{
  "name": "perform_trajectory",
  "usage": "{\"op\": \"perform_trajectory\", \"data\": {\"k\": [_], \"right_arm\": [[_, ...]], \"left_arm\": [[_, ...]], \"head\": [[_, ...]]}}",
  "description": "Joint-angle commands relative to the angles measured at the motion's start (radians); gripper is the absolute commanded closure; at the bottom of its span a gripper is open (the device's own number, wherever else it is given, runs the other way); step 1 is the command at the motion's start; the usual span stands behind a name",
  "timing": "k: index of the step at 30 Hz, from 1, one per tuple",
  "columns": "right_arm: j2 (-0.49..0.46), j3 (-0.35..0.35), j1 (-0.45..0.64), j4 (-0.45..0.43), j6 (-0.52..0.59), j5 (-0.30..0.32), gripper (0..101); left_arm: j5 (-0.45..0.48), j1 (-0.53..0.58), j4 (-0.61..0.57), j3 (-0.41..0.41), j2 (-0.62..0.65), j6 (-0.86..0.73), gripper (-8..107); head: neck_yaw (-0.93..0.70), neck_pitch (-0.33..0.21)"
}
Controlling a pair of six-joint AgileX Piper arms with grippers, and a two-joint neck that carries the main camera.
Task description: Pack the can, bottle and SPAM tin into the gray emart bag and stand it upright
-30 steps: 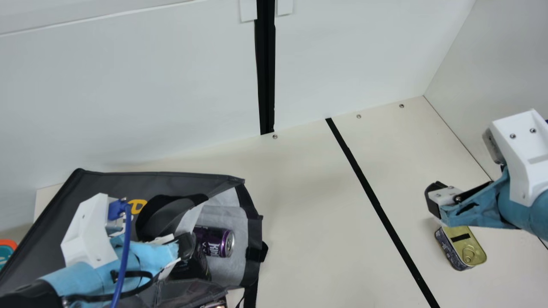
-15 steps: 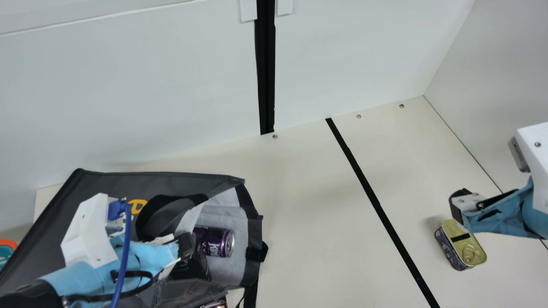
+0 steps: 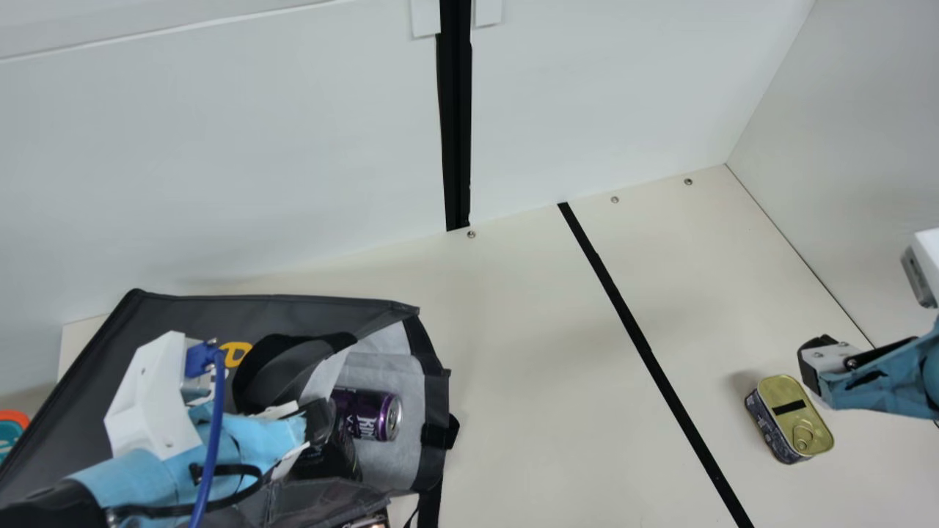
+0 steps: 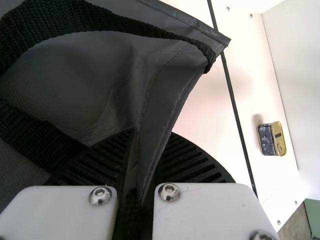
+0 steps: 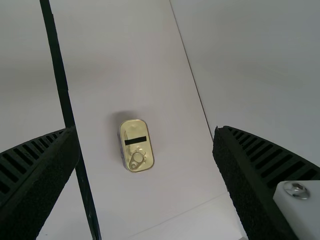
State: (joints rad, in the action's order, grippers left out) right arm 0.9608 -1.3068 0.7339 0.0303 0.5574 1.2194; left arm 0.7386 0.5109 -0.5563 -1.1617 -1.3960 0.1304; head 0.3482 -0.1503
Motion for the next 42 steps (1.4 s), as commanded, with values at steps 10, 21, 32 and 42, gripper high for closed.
{"op": "perform_trajectory", "data": {"k": [10, 21, 32, 42], "right_arm": [[-0.009, 0.021, 0.005, -0.002, 0.002, 0.001, 6], [-0.004, 0.085, 0.009, 0.033, 0.012, 0.001, 6], [0.021, 0.134, 0.049, 0.068, 0.071, 0.001, 6], [0.066, 0.151, 0.125, 0.102, 0.179, 0.001, 6]], "left_arm": [[0.0, 0.0, 0.0, 0.0, 0.0, 0.0, 107], [0.0, 0.0, 0.0, 0.0, 0.0, 0.0, 107], [0.0, 0.0, 0.0, 0.0, 0.0, 0.0, 107], [0.0, 0.0, 0.0, 0.0, 0.0, 0.0, 107]], "head": [[0.001, -0.024], [0.001, -0.024], [0.001, -0.024], [0.001, -0.024]]}}
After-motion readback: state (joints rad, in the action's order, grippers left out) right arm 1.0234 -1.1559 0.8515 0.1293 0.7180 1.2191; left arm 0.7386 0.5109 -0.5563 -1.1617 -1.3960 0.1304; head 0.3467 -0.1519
